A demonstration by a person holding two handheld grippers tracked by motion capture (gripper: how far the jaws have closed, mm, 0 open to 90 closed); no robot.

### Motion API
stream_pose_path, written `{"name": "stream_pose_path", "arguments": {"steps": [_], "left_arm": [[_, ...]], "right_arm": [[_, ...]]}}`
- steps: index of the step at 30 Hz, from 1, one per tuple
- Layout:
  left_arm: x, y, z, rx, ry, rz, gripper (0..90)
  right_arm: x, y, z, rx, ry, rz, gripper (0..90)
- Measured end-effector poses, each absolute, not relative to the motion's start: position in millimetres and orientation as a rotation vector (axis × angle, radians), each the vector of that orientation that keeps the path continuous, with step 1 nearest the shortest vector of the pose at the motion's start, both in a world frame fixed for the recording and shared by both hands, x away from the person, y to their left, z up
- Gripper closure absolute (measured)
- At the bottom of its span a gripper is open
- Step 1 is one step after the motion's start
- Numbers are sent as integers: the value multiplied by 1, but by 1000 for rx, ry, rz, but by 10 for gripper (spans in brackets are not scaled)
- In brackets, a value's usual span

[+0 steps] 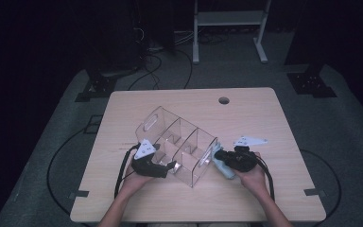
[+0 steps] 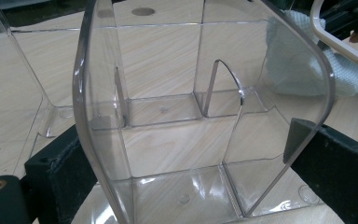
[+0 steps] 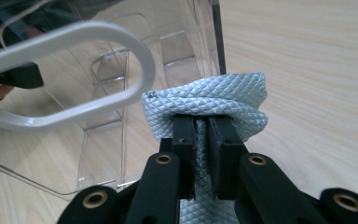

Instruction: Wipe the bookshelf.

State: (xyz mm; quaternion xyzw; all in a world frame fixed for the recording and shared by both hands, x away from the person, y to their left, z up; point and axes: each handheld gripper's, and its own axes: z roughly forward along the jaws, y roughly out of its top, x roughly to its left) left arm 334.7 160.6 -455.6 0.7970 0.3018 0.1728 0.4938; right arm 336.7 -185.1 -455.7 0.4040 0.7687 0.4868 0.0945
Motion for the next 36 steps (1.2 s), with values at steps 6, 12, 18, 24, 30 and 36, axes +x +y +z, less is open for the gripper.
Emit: {"name": "stream_pose_path", "arguments": {"steps": [6, 12, 18, 24, 30, 36], "left_arm": [[334, 160, -455, 1934, 736, 420, 41], [334, 161, -456, 1932, 736, 416, 39], [335, 161, -456, 1930, 732, 418, 36], [335, 161, -456, 1930, 733, 418, 36], [335, 160, -456, 1930, 732, 422, 35], [335, 160, -456, 1932, 734, 418, 35]], "right_arm": [[342, -180, -486, 1253, 2349, 1365, 819], [343, -180, -486, 1252, 2340, 1361, 818], [344, -182, -491, 1269, 2339, 1394, 818], [339, -183, -473, 1220, 2283, 1449, 818], [334, -183, -465, 1178, 2259, 1499, 817], [338, -184, -474, 1218, 2285, 1474, 817]]}}
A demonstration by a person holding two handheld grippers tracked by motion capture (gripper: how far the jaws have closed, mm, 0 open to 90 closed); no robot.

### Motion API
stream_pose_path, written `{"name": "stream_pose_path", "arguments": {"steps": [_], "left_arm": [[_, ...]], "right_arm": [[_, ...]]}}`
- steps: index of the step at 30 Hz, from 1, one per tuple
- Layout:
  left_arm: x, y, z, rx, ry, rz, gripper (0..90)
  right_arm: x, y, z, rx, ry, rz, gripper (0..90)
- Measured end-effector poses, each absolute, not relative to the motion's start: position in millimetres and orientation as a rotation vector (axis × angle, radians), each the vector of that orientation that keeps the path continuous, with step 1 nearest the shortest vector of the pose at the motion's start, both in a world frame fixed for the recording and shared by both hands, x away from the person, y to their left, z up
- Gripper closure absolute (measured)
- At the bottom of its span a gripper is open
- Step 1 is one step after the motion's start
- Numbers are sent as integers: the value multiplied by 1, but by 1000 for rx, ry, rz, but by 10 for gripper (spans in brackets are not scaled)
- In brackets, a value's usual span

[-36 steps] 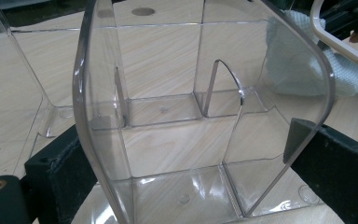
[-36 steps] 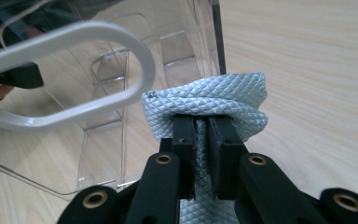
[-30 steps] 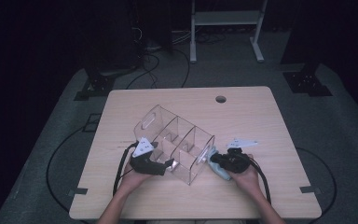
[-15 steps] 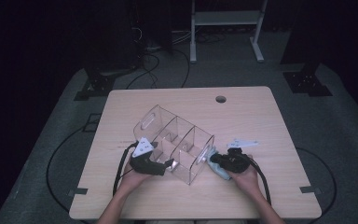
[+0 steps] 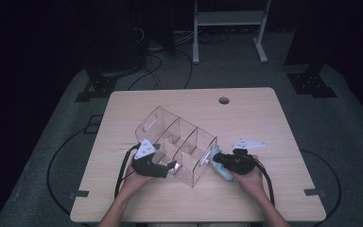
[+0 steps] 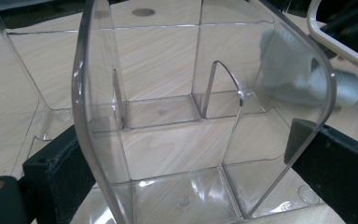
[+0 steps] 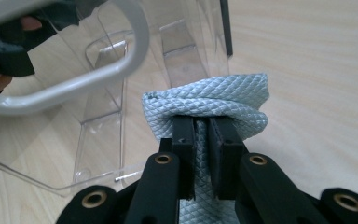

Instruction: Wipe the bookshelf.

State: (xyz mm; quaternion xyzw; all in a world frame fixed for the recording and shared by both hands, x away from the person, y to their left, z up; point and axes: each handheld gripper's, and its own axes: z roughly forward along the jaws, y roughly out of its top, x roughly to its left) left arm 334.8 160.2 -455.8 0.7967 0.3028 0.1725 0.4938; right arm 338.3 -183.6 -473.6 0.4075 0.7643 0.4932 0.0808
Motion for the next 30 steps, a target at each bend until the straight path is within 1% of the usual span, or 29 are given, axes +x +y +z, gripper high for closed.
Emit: {"name": "stream_pose_path", "arguments": {"steps": [1, 5, 8, 13, 16, 19, 26, 30], "left_arm": [[335, 161, -456, 1932, 732, 417, 35], [335, 160, -456, 1931, 732, 415, 34], [335, 159, -456, 1929, 734, 421, 34], [335, 159, -456, 1931, 733, 418, 33], [335, 161, -456, 1932, 732, 415, 29], [335, 161, -456, 1933, 731, 413, 31], [335, 159, -456, 1931, 732, 421, 32], [335, 160, -456, 1932, 735, 420, 29]], "right_arm": [[335, -185, -462, 1191, 2242, 1528, 817], [332, -186, -448, 1146, 2206, 1565, 817], [333, -188, -449, 1171, 2207, 1586, 816], [329, -190, -436, 1139, 2175, 1652, 816], [321, -182, -430, 1093, 2182, 1645, 816], [318, -181, -428, 1065, 2195, 1657, 816], [327, -187, -429, 1101, 2175, 1646, 816], [321, -182, -428, 1088, 2188, 1647, 815]]}}
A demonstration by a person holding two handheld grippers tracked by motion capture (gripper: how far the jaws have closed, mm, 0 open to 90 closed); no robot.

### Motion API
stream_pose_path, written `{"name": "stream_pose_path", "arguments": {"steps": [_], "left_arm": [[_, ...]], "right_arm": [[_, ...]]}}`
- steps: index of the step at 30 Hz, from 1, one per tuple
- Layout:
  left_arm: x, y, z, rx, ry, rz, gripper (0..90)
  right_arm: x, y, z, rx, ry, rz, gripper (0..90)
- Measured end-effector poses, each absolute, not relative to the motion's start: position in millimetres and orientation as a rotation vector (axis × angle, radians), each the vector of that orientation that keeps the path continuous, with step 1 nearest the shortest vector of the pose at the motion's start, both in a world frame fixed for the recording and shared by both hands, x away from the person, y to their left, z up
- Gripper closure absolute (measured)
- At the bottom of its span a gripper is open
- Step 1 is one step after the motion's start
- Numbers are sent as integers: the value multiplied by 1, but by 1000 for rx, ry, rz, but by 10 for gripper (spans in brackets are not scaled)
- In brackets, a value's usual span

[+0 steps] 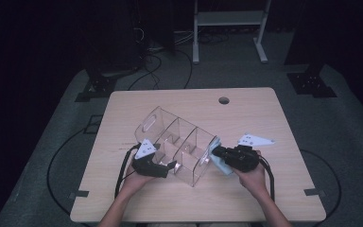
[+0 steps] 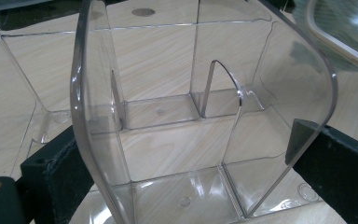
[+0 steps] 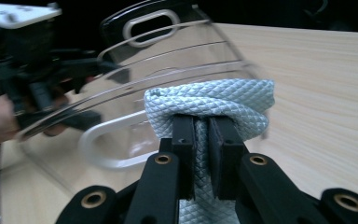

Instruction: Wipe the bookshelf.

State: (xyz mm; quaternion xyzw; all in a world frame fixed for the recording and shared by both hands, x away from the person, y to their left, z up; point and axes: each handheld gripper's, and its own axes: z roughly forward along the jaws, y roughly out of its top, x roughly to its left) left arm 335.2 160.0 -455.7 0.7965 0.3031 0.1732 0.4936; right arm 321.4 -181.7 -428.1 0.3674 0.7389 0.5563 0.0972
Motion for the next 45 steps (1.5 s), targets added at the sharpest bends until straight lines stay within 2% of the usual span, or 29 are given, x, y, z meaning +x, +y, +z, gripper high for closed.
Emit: {"name": "stream_pose_path", "arguments": {"steps": [10, 17, 25, 31, 37, 45], "left_arm": [[335, 160, -455, 1931, 729, 423, 31], [335, 161, -455, 1933, 732, 419, 30], [336, 160, -455, 1931, 737, 423, 29], [336, 162, -455, 1931, 736, 422, 32], [335, 161, -455, 1933, 738, 428, 32], [336, 162, -455, 1930, 743, 430, 31]], "right_arm": [[327, -185, -430, 1109, 2173, 1632, 815], [314, -176, -424, 1026, 2211, 1642, 814], [326, -182, -421, 1058, 2172, 1626, 814], [313, -173, -414, 974, 2221, 1633, 814], [323, -181, -413, 1022, 2182, 1623, 815], [299, -162, -411, 926, 2257, 1651, 814]]}}
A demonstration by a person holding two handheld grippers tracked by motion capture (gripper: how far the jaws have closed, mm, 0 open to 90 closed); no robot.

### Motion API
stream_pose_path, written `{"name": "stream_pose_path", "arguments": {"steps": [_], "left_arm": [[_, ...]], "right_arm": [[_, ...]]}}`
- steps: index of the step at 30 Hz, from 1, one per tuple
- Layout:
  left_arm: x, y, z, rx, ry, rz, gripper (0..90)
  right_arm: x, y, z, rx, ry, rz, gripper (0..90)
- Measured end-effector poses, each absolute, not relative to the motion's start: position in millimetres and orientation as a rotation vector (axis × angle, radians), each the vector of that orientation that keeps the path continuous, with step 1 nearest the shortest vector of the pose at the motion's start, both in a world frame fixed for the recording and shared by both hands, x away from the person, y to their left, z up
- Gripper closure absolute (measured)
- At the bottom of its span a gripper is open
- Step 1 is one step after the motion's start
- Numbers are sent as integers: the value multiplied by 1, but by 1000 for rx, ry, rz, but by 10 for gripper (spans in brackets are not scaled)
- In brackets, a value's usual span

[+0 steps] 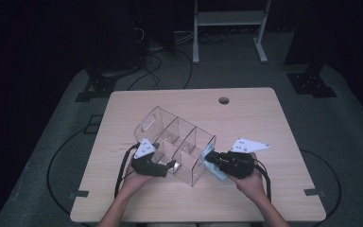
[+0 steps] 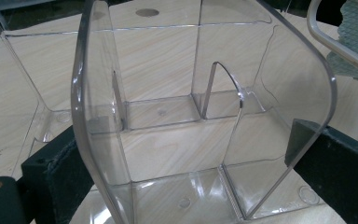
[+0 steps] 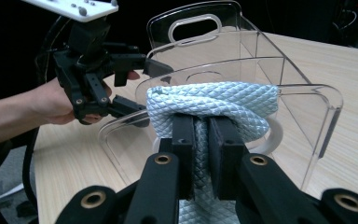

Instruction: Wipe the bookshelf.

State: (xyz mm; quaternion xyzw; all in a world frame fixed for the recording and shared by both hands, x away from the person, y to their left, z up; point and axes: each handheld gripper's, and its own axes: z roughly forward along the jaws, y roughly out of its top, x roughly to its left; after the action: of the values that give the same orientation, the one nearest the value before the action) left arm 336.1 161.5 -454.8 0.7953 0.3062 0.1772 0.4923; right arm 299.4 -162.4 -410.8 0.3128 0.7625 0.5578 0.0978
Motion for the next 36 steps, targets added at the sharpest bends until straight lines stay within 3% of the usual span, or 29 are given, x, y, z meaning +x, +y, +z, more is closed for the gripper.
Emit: {"name": "stream_pose_path", "arguments": {"steps": [7, 15, 26, 36], "left_arm": [[337, 160, -454, 1928, 753, 437, 34], [340, 162, -454, 1899, 803, 445, 40], [341, 163, -454, 1888, 809, 444, 43], [341, 164, -454, 1892, 804, 450, 46]], "right_arm": [[309, -168, -412, 965, 2222, 1640, 815], [274, -131, -417, 752, 2359, 1600, 815], [273, -128, -424, 791, 2326, 1587, 816], [278, -122, -472, 864, 2452, 1505, 817]]}}
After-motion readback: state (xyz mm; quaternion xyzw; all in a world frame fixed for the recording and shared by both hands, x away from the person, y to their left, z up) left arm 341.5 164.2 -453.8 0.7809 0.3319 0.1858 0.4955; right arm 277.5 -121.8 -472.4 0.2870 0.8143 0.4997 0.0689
